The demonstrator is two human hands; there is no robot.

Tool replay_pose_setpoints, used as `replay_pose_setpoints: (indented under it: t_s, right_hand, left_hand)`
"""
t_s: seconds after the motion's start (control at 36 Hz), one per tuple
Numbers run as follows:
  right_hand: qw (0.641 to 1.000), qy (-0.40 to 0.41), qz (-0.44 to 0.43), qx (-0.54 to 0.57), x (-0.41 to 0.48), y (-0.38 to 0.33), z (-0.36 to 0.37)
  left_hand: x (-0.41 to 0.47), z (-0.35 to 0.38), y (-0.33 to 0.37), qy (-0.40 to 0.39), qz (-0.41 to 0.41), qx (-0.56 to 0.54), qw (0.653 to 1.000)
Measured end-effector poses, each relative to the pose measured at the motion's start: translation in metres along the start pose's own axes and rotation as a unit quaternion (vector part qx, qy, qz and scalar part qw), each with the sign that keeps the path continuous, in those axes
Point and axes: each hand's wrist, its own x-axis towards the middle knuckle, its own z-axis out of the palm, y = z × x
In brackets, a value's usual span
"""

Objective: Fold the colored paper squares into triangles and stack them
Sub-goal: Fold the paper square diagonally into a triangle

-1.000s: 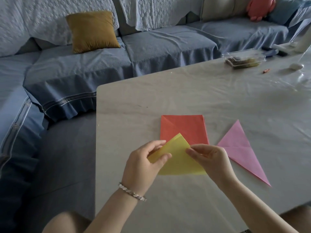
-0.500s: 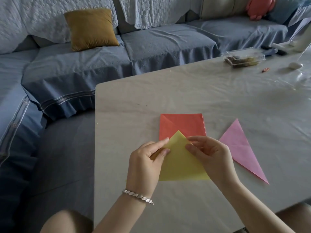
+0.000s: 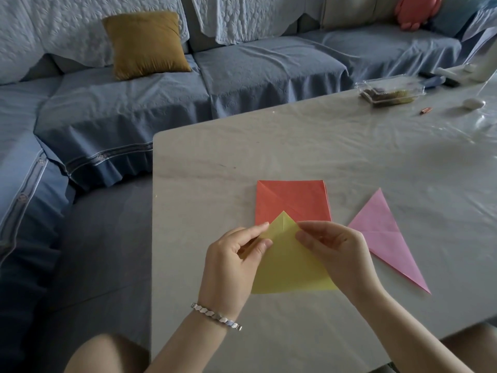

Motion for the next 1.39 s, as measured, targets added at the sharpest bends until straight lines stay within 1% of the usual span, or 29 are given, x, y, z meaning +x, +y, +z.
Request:
replay_pose_setpoints:
  t_s: [0.14,0.19,0.25,0.31,0.36,0.47,0.5,0.53,0.58,0.64,0.69,0.72,0.78,0.83,0.94,1.06,1.17,1.22,1.28,1.33,1.39]
  right_hand:
    - [0.998,-0.032,0.009,-0.044,0.004,0.000,-0.005]
    - [0.994,-0.062,0.005,-0.085,0.008,0.000,-0.008]
    - [0.982,-0.115,-0.007,-0.147,0.013,-0.002,-0.011]
    - [0.963,-0.182,-0.010,-0.200,0.017,-0.008,-0.013]
    - [0.935,-0.238,-0.029,-0.263,0.022,-0.014,-0.014]
    - [0.860,-0.316,-0.103,-0.387,0.034,-0.017,-0.008]
    - [0.846,-0.316,-0.126,-0.410,0.036,-0.016,-0.004]
    - [0.838,-0.296,-0.163,-0.428,0.037,-0.013,0.000]
    - [0.821,-0.205,-0.271,-0.458,0.038,0.001,0.009]
    - [0.816,-0.146,-0.294,-0.476,0.033,0.018,0.017]
    - [0.817,-0.157,-0.280,-0.479,0.025,0.041,0.025]
    - [0.817,-0.180,-0.267,-0.479,0.020,0.051,0.029]
    - [0.792,-0.224,-0.249,-0.510,0.008,0.074,0.032]
    - [0.767,-0.254,-0.203,-0.553,-0.003,0.089,0.032]
    - [0.753,-0.265,-0.151,-0.583,-0.012,0.110,0.024]
    - [0.749,-0.223,-0.141,-0.608,-0.006,0.112,0.018]
    - [0.743,-0.198,-0.164,-0.618,0.008,0.112,0.018]
    - [0.739,-0.166,-0.187,-0.625,0.017,0.114,0.023]
    - [0.727,-0.138,-0.206,-0.640,0.027,0.114,0.028]
    - [0.726,-0.140,-0.196,-0.644,0.037,0.111,0.032]
    - [0.721,-0.133,-0.222,-0.643,0.046,0.108,0.036]
  left_hand:
    - [0.000,-0.001,-0.001,-0.005,-0.019,0.015,1.000]
    - [0.002,-0.001,-0.001,-0.023,-0.024,0.022,0.999]
    - [0.003,-0.003,-0.002,-0.056,-0.012,0.043,0.997]
    - [0.004,-0.004,-0.003,-0.096,-0.009,0.061,0.993]
    - [0.003,-0.004,-0.006,-0.131,-0.015,0.080,0.988]
    - [-0.003,-0.003,-0.013,-0.173,-0.045,0.087,0.980]
    - [-0.005,-0.003,-0.015,-0.168,-0.060,0.082,0.980]
    - [-0.006,-0.003,-0.019,-0.155,-0.084,0.073,0.982]
    - [-0.007,-0.003,-0.028,-0.119,-0.165,0.044,0.978]
    - [-0.008,-0.003,-0.043,-0.093,-0.237,0.025,0.967]
    - [-0.011,-0.002,-0.060,-0.075,-0.265,0.048,0.960]
    - [-0.013,-0.002,-0.068,-0.062,-0.277,0.058,0.957]
    - [-0.016,-0.001,-0.078,-0.044,-0.295,0.057,0.953]
    - [-0.019,0.002,-0.085,-0.048,-0.279,0.084,0.956]
    - [-0.022,0.005,-0.088,-0.072,-0.235,0.132,0.960]
    - [-0.021,0.005,-0.090,-0.082,-0.228,0.146,0.959]
    - [-0.021,0.004,-0.092,-0.083,-0.217,0.145,0.962]
    - [-0.021,0.004,-0.093,-0.086,-0.215,0.144,0.962]
    - [-0.021,0.004,-0.094,-0.086,-0.213,0.141,0.963]
    - [-0.020,0.003,-0.095,-0.088,-0.214,0.140,0.963]
    - [-0.018,0.002,-0.096,-0.094,-0.217,0.143,0.961]
